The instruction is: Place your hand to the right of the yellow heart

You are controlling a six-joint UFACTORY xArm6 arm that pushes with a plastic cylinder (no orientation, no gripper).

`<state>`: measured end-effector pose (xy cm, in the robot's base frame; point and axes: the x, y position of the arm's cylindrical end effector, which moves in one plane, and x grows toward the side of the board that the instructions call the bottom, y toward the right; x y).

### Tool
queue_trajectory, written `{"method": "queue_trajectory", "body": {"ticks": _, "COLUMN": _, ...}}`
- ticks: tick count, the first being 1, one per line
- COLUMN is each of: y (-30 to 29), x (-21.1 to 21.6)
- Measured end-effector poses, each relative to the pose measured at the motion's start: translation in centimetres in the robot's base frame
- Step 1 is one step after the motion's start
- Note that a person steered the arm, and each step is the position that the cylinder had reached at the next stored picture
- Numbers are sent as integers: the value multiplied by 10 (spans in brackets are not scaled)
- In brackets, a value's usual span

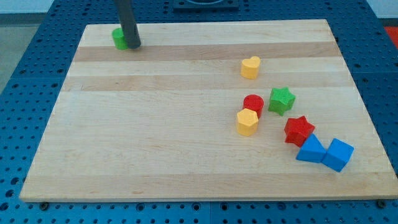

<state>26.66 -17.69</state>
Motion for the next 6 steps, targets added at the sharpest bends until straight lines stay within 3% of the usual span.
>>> {"method": "queue_trajectory", "body": {"ticks": 2, "y": -20, "x": 1}}
{"method": "queue_trajectory", "body": {"ticks": 4, "y": 70, "x": 66}}
{"method": "queue_trajectory", "body": {"ticks": 6, "y": 73, "x": 65}}
